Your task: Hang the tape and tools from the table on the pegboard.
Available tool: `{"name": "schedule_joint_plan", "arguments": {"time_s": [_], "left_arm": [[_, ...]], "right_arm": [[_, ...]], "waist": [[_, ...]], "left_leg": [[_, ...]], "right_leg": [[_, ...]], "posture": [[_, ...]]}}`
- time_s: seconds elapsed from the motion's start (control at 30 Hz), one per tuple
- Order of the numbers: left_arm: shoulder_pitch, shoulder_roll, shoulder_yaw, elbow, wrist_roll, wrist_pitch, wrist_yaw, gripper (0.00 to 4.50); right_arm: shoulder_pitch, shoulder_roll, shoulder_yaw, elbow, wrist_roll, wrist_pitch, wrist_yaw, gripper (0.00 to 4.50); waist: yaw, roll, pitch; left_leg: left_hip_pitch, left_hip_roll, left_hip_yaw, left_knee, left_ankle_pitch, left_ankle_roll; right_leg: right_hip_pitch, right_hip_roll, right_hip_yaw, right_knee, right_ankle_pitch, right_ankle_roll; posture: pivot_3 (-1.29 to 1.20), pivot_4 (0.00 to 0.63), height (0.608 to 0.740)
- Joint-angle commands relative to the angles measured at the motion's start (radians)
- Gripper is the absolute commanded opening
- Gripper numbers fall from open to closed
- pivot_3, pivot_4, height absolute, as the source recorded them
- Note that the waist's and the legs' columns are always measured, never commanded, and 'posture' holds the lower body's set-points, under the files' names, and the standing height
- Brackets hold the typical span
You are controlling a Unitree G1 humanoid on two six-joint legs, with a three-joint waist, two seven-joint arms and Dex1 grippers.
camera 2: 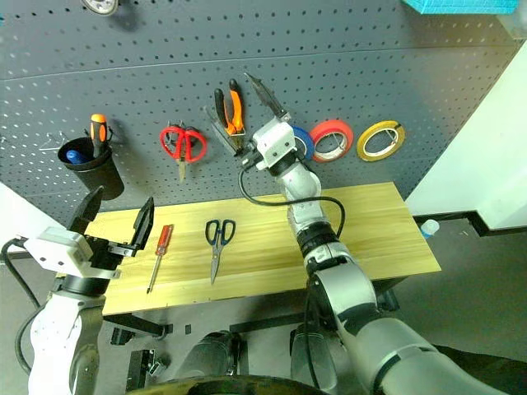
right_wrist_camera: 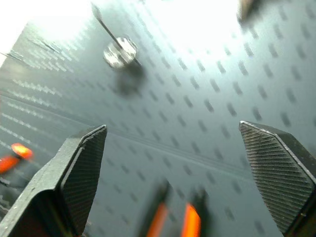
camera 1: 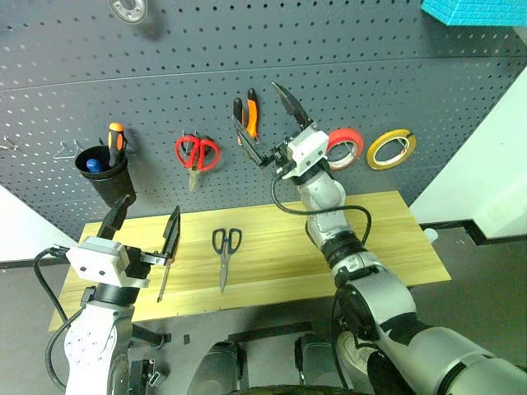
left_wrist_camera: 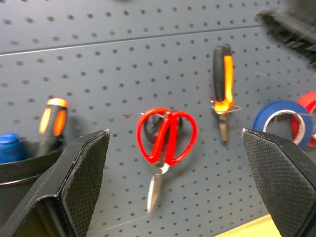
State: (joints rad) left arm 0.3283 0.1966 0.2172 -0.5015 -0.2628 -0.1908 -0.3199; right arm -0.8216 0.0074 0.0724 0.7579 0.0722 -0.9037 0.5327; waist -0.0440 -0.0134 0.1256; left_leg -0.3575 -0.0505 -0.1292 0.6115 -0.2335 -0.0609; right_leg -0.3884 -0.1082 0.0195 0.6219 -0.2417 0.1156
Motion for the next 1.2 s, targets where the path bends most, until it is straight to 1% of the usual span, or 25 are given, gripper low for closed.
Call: {"name": "schedule_joint_plan", "arguments": {"time_s": [0.03,0.1,0.2,0.33,0.43,0.53,0.63,0.77,0.9,1.0,1.07,1.2], "left_arm": [[-0.003,-0.003,-0.006,0.022,0.052,0.034,0.044,4.5],[-0.006,-0.004,-0.028,0.043,0.102,0.097,0.078,4.5],[-0.035,-0.028,-0.072,0.094,0.175,0.245,0.157,4.5],[-0.132,-0.09,-0.114,0.179,0.187,0.47,0.243,4.5],[-0.245,-0.109,-0.154,0.289,0.224,0.623,0.284,4.5],[-0.361,-0.122,-0.166,0.395,0.238,0.799,0.32,4.5],[-0.444,-0.133,-0.191,0.466,0.243,0.859,0.321,4.5],[-0.582,-0.159,-0.236,0.625,0.279,0.967,0.355,4.5],[-0.693,-0.21,-0.223,0.754,0.269,1.069,0.384,4.5],[-0.746,-0.228,-0.219,0.831,0.268,1.122,0.395,4.5],[-0.779,-0.229,-0.22,0.895,0.279,1.15,0.412,4.5],[-0.826,-0.229,-0.205,0.984,0.278,1.159,0.432,4.5]], "right_arm": [[0.107,-0.056,0.073,-0.231,0.071,0.172,0.129,4.48],[0.186,-0.106,0.103,-0.356,0.092,0.319,0.177,4.48],[0.293,-0.196,0.13,-0.497,0.103,0.553,0.224,4.48],[0.387,-0.309,0.152,-0.565,0.126,0.732,0.328,4.48],[0.436,-0.385,0.159,-0.57,0.118,0.783,0.401,4.48],[0.458,-0.43,0.151,-0.548,0.111,0.793,0.44,4.48],[0.467,-0.46,0.128,-0.528,0.113,0.814,0.449,4.48],[0.48,-0.49,0.1,-0.539,0.104,0.82,0.434,4.48],[0.487,-0.492,0.079,-0.557,0.092,0.809,0.397,4.48],[0.493,-0.495,0.073,-0.578,0.094,0.821,0.389,4.48],[0.499,-0.505,0.073,-0.596,0.104,0.838,0.402,4.48],[0.521,-0.549,0.082,-0.612,0.127,0.885,0.475,4.48]], "waist": [[0.003,0.001,-0.011],[0.008,0.0,-0.018],[0.024,0.003,-0.023],[0.035,0.004,-0.028],[0.038,0.004,-0.029],[0.028,0.003,-0.031],[0.013,0.003,-0.031],[0.003,0.002,-0.032],[-0.008,0.001,-0.032],[-0.028,0.001,-0.032],[-0.035,0.001,-0.032],[-0.054,0.001,-0.033]], "left_leg": [[0.0,0.001,-0.001,0.0,0.0,0.0],[0.0,0.002,-0.003,0.001,0.0,0.0],[0.0,0.002,-0.004,0.001,0.0,0.0],[-0.001,0.002,-0.003,0.0,0.0,0.0],[-0.001,0.002,-0.003,0.001,0.0,0.0],[-0.001,0.002,-0.003,0.002,0.0,0.0],[-0.001,0.002,-0.002,0.002,-0.001,0.001],[-0.002,0.002,-0.002,0.002,-0.001,0.001],[-0.002,0.002,-0.002,0.003,-0.001,0.001],[-0.002,0.002,-0.002,0.002,-0.001,0.001],[-0.002,0.002,-0.002,0.002,-0.001,0.001],[-0.002,0.002,-0.002,0.002,-0.001,0.001]], "right_leg": [[0.002,0.002,0.0,-0.003,0.0,0.0],[0.004,0.005,0.002,-0.005,0.0,0.0],[0.004,0.005,0.002,-0.005,0.0,0.0],[0.003,0.006,0.002,-0.005,0.0,0.0],[0.003,0.006,0.002,-0.005,0.0,0.0],[0.004,0.006,0.002,-0.005,0.001,0.001],[0.004,0.006,0.002,-0.006,0.001,0.001],[0.004,0.006,0.002,-0.007,0.003,0.005],[0.004,0.006,0.002,-0.008,0.004,0.006],[0.005,0.006,0.002,-0.008,0.004,0.006],[0.004,0.006,0.002,-0.008,0.004,0.007],[0.005,0.005,0.002,-0.009,0.004,0.007]], "posture": [[0.04,0.0,0.739],[0.04,0.0,0.739],[0.04,0.0,0.739],[0.02,0.0,0.739],[0.0,0.0,0.739],[-0.03,0.0,0.739],[-0.07,0.0,0.739],[-0.11,0.0,0.739],[-0.15,0.0,0.739],[-0.16,0.0,0.739],[-0.17,0.0,0.739],[-0.18,0.0,0.739]]}}
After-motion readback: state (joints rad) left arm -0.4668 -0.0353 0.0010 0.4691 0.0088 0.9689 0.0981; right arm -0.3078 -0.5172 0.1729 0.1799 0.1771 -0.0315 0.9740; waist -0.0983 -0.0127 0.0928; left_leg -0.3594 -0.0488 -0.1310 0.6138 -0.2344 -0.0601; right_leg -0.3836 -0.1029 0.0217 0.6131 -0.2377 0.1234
